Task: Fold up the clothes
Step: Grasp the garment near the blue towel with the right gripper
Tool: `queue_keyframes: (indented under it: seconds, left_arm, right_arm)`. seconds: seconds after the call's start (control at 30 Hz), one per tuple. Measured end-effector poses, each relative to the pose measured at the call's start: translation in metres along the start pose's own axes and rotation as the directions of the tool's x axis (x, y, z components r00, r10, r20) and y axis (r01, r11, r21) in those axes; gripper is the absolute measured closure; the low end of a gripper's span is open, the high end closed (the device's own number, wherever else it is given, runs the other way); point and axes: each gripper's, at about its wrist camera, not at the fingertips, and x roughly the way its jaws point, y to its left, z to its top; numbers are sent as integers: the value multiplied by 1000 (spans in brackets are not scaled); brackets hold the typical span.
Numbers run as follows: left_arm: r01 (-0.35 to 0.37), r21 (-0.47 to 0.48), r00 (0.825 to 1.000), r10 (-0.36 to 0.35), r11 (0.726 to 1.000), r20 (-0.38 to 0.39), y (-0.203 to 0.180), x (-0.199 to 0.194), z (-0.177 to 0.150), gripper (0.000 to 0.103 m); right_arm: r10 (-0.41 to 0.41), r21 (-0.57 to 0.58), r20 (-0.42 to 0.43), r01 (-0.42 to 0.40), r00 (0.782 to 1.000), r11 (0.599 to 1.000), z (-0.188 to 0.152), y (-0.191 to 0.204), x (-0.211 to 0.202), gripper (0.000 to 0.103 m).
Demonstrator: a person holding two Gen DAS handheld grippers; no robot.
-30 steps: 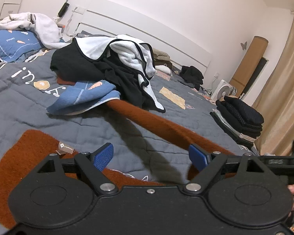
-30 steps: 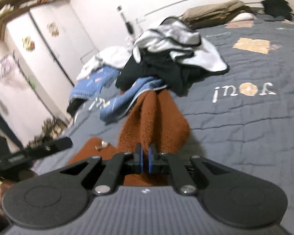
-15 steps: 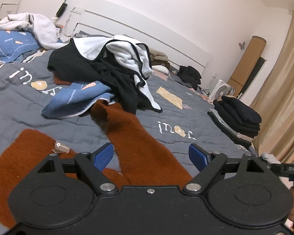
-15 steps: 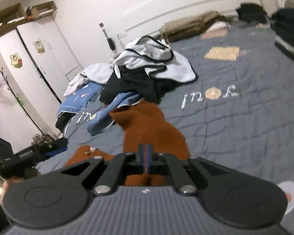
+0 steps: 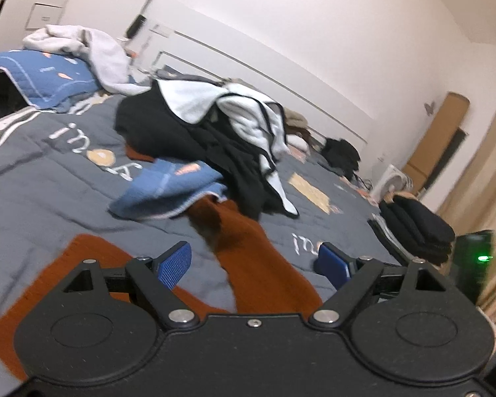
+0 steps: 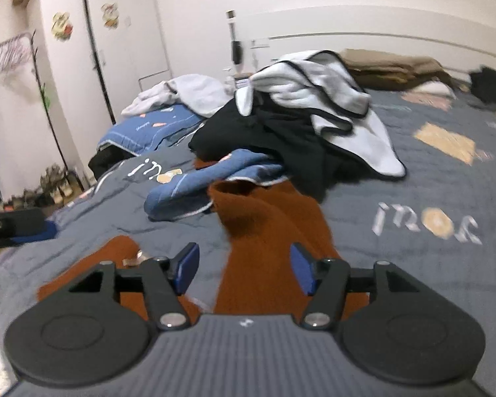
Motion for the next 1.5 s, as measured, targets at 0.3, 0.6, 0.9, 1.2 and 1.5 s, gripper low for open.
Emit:
queue_keyframes:
  seconds: [0.3, 0.6, 0.9, 1.2, 1.5]
  left_arm:
    - [-42, -74, 998, 45, 996, 44, 29, -11, 17, 20]
    - [-53, -66, 997, 56, 996, 45, 32, -13, 19, 20]
    - [-52, -57, 998, 53, 997, 31, 29, -9, 15, 20]
    - [-53, -60, 998, 55, 997, 27, 30, -6, 15, 20]
    - [-47, -69, 999, 47, 997, -2, 29, 11, 9, 20]
  right_arm:
    - [-6, -196, -10, 4, 1000, 981, 22, 32, 100, 28]
    - [-52, -255, -31, 42, 998, 966, 22, 43, 168, 27]
    - [-203, -303, -78, 170, 976, 938, 16, 42, 202, 95]
    - [-81, -127, -56, 74, 995, 989, 9, 25, 163, 99]
    - [43, -26, 31, -42, 999, 999, -1, 33, 107, 100]
